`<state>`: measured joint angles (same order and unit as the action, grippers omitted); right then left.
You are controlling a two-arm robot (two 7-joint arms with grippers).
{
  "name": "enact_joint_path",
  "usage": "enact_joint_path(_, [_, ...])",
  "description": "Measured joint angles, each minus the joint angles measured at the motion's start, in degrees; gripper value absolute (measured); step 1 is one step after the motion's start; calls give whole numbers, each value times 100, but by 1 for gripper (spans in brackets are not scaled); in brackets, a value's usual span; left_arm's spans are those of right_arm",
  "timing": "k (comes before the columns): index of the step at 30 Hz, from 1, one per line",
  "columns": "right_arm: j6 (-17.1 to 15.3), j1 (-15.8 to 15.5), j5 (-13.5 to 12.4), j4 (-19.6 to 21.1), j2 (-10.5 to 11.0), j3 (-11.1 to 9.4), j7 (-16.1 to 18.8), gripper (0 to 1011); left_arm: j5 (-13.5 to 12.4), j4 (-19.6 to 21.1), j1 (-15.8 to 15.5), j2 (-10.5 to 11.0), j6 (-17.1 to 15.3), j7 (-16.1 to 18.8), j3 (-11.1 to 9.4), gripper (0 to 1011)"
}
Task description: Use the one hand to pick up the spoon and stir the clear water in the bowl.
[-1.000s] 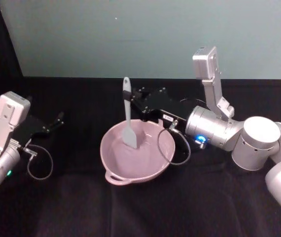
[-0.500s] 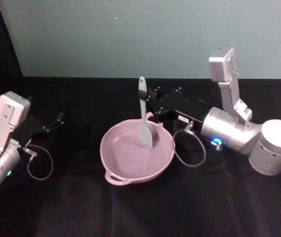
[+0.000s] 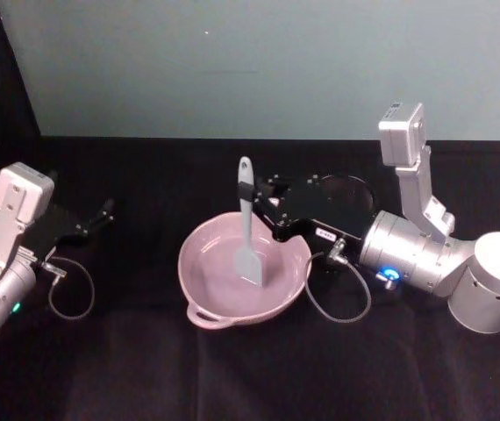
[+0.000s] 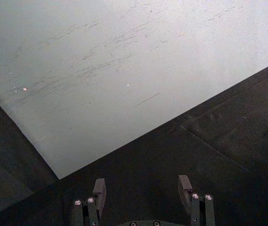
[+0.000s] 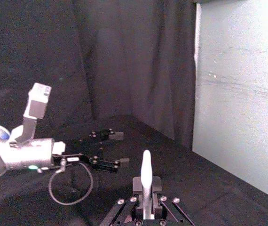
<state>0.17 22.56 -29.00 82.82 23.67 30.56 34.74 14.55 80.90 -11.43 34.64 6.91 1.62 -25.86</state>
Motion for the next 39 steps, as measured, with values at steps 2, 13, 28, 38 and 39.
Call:
enact_joint_path(2, [-13,-3,-41,4,-29,30,31,110,0,0,0,0,0,0,0,1011])
enact_joint_path(13, [-9,154,-129,-242,-280,237,124,110,0,0,0,0,0,0,0,1011])
enact_joint_path(28, [423,477,23,-1037,-734,164,-123,110,0,0,0,0,0,0,0,1011])
enact_joint_path(38, [605,447,316,-1024,-707,51,-265,110,0,0,0,0,0,0,0,1011])
enact_joint_path(39, [609,436,329,-1007,-696,37,-270,110,0,0,0,0,0,0,0,1011])
